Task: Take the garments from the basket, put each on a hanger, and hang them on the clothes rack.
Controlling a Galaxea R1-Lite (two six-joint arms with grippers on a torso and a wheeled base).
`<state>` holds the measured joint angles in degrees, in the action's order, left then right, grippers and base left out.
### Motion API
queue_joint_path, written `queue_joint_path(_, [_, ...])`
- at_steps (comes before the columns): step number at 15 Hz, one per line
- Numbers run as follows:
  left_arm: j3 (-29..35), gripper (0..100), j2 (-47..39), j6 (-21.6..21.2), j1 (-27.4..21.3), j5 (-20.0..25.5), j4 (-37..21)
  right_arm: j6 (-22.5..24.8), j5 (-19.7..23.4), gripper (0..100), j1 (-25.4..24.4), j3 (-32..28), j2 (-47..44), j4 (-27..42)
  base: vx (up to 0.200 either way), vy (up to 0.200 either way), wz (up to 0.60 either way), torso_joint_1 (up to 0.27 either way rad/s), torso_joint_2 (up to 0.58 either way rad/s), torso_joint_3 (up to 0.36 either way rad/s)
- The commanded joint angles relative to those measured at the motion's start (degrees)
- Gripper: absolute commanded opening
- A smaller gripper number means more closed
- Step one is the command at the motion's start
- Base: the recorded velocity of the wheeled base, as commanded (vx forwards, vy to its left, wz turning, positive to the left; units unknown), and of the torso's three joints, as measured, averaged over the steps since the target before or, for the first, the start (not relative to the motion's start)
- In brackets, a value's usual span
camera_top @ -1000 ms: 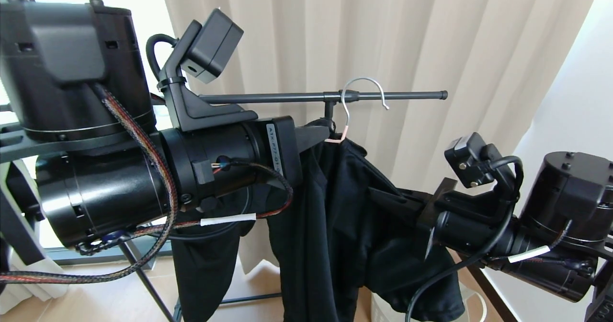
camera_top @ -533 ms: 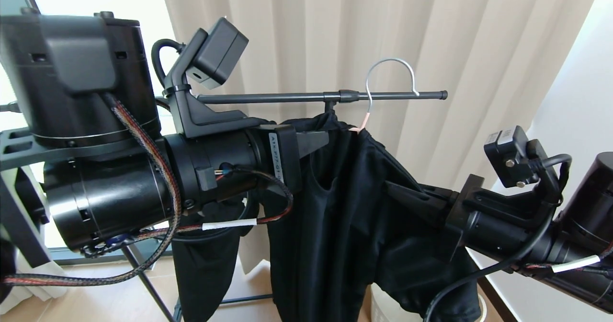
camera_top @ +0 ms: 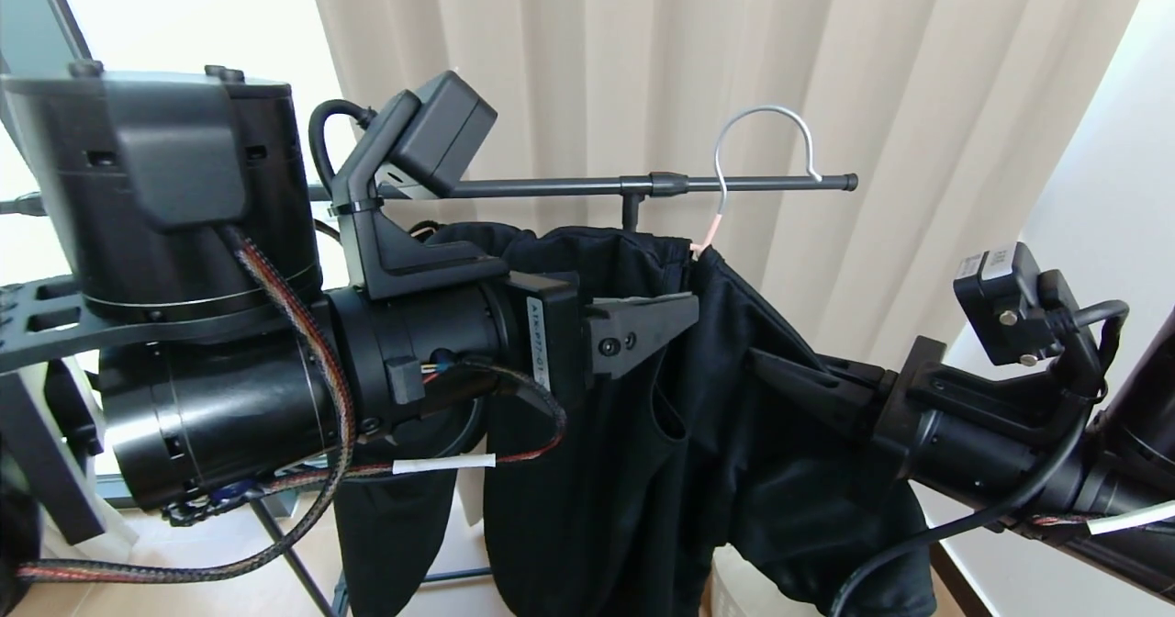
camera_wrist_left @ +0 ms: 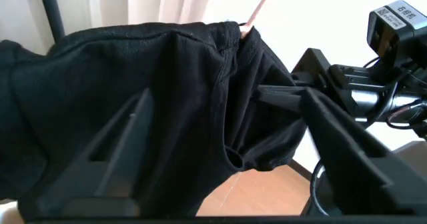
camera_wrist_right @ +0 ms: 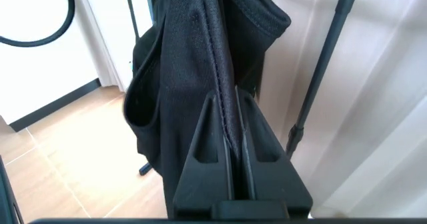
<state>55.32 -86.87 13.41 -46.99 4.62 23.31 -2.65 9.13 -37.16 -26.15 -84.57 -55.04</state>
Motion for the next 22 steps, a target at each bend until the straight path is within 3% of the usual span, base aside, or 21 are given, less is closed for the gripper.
queue_joint_path(1, [-1.44,100,1.7,-0.05,0.76,0.04,0.07,-0.08,0.01,0,0.59,0.31,0.1,0.02,0.0,0.0,0.0,0.0,0.0,0.0])
queue_joint_path(5, [-5.22,100,8.82,-2.16,10.43,2.76,-0.37,0.01,6.25,0,5.16,2.42,1.6,0.37,0.0,0.0,0.0,0.0,0.0,0.0])
queue_joint_path(6, [-6.01,100,11.02,-2.69,16.58,8.91,-0.37,0.01,7.83,0,6.04,3.3,2.12,0.37,0.0,0.0,0.0,0.0,0.0,0.0])
queue_joint_path(7, [-6.72,100,11.9,-2.69,24.58,17.97,-0.37,0.01,9.94,0,6.92,4.26,2.65,0.11,0.0,0.0,0.0,0.0,0.0,0.0])
queue_joint_path(8, [-6.81,100,11.9,-2.69,25.02,18.5,-0.37,0.01,10.12,0,7.01,4.44,2.74,0.11,0.0,0.0,0.0,0.0,0.0,0.0])
queue_joint_path(9, [-7.16,100,11.55,-1.98,33.9,29.83,-0.37,-0.08,13.72,0,8.24,5.58,4.23,0.11,0.0,0.0,0.0,0.0,0.0,0.0])
queue_joint_path(10, [-8.21,100,10.32,-1.63,39.44,38.62,-0.19,-0.08,16.53,0,9.56,6.37,5.64,0.2,0.0,0.0,0.0,0.0,0.0,0.0])
queue_joint_path(13, [-8.39,100,3.81,-1.72,45.59,50.49,0.07,-0.17,21.54,0,11.4,7.25,7.4,0.28,0.0,0.0,0.0,0.0,0.0,0.0])
queue_joint_path(15, [-9.35,100,1.44,-2.07,45.68,52.33,0.33,-0.17,22.51,0,11.4,7.34,8.1,0.37,0.0,0.0,0.0,0.0,0.0,0.0])
queue_joint_path(19, [-12.08,100,-2.78,-2.07,44.62,52.33,7.01,-0.17,25.32,0,11.4,7.78,10.21,0.55,0.0,0.0,0.0,0.0,0.0,0.0])
queue_joint_path(22, [-12.87,100,-4.27,-2.16,44.09,52.25,7.63,-0.17,25.41,0,11.32,7.69,11.0,0.55,0.0,0.0,0.0,0.0,0.0,0.0])
